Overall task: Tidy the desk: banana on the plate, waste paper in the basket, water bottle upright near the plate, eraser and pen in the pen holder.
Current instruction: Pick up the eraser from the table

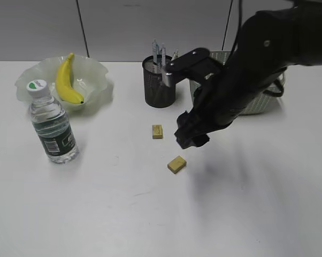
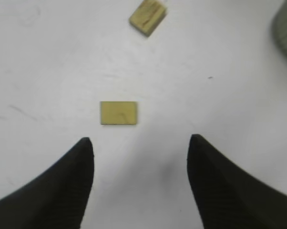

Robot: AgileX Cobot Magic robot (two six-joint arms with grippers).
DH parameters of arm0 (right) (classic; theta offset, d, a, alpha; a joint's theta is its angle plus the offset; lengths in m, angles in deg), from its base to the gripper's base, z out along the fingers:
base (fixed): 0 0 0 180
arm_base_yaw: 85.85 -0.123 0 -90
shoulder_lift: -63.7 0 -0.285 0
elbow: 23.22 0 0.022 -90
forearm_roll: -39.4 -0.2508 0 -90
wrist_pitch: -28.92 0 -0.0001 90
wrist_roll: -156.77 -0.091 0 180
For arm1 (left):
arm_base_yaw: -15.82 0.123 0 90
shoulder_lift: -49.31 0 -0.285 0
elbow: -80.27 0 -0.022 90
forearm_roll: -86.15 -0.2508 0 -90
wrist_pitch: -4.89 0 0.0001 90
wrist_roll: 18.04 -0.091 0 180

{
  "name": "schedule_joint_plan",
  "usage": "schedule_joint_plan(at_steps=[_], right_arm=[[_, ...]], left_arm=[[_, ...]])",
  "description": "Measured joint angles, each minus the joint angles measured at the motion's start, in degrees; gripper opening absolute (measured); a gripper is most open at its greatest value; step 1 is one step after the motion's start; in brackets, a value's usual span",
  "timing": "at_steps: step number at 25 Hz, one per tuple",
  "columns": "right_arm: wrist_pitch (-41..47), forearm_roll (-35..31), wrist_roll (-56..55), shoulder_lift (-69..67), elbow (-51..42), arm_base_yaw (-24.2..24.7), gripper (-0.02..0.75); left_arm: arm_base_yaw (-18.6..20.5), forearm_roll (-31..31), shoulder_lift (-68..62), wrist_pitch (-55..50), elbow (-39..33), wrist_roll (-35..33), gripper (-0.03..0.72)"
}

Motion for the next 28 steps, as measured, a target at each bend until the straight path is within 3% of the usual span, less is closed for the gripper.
schedule_joint_plan(at_steps=[3,12,22,28], right_arm=[[2.66,-2.27,2.01,-7.17,5.29,0.00,0.559],[21.24,0.31,-2.97,-25.71,26.69,0.00,0.575],[25.68,-1.47,-4.31,-28.74,29.58,-0.28,0.577],[28.26,1.19,-5.86,-27.44,29.09,-1.44,0.577]], left_arm=[[0.00,0.00,0.00,0.00,0.00,0.00,0.241],[0.00,0.00,0.00,0.00,0.00,0.00,0.241],[0.00,0.00,0.00,0.00,0.00,0.00,0.241],[0.00,0.00,0.00,0.00,0.00,0.00,0.241]])
